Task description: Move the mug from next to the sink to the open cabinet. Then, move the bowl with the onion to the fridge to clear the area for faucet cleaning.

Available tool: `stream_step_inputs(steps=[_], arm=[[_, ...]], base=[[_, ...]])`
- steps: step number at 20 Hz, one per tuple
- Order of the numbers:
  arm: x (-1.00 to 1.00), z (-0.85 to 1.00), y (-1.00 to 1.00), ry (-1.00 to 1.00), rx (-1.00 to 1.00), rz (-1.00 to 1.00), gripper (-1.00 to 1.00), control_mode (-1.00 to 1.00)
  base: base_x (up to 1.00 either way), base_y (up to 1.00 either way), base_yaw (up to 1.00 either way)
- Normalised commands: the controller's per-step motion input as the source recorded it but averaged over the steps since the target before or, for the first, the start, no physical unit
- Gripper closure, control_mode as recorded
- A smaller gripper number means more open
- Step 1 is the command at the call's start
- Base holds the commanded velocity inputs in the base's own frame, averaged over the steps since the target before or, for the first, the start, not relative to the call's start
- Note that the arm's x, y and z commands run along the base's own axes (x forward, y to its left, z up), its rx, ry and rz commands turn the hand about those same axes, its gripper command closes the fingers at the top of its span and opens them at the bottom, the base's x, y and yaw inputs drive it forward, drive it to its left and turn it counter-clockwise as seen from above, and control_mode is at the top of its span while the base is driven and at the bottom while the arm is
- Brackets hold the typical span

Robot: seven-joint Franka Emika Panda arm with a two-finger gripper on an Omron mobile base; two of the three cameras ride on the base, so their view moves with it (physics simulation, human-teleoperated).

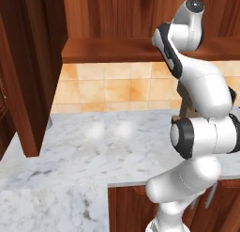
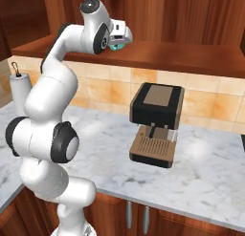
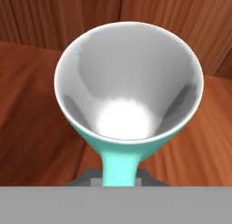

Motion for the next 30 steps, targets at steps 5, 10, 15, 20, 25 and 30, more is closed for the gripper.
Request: stream_step_inputs(steps=[5,10,15,20,25,30], arm=[[0.29,-0.32,0.0,0.0,-0.11,-0.01,-1.0,-1.0],[0.1,0.0,0.0,-0.12,-0.01,-0.07,-1.0,-1.0],[-0.72,-0.28,0.0,-0.33,0.0,-0.11,-1.0,-1.0],[-1.0,-1.0,0.0,-0.34,0.0,-0.14,-1.0,-1.0],[-1.0,-1.0,0.0,-0.32,-0.01,-0.11,-1.0,-1.0],[-1.0,-1.0,0.03,-0.26,-0.05,-0.13,-1.0,-1.0]], base=[[0.0,0.0,0.0],[0.0,0.0,0.0],[0.0,0.0,0.0],[0.0,0.0,0.0],[0.0,0.0,0.0],[0.0,0.0,0.0]])
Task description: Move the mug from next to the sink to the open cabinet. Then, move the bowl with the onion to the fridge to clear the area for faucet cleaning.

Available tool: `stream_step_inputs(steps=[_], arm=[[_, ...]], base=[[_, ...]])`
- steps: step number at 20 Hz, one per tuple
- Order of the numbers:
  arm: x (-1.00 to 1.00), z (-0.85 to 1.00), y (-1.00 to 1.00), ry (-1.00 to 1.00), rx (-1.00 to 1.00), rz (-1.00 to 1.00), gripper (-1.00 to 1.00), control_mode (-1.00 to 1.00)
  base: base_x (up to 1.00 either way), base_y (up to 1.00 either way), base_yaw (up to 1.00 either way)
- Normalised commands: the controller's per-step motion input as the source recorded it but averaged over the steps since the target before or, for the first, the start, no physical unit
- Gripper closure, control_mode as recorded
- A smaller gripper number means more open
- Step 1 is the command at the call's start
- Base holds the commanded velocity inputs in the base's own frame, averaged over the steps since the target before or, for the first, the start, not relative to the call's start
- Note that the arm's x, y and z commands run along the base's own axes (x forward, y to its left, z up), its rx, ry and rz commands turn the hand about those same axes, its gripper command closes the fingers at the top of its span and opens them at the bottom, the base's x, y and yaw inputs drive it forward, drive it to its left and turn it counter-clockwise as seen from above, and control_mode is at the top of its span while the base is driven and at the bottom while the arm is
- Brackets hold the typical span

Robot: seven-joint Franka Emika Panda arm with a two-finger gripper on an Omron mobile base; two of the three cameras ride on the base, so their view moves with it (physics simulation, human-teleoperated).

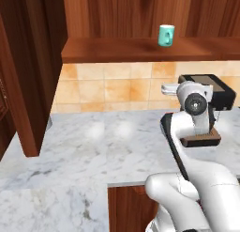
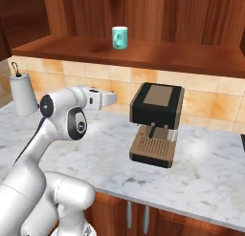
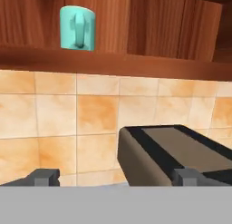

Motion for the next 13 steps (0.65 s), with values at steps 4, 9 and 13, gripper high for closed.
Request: stream_step_inputs(steps=[4,9,13], arm=[[-1.0,-1.0,0.13,-0.21,-0.03,-0.17,-1.0,-1.0],[-0.16,-0.1,0.0,0.04,0.05,-0.04,-1.0,-1.0],[-0.54,-0.01,0.44,-0.17,-0.21,0.02,-1.0,-1.0]], base=[[0.0,0.0,0.0],[0.0,0.0,0.0],[0.0,0.0,0.0]])
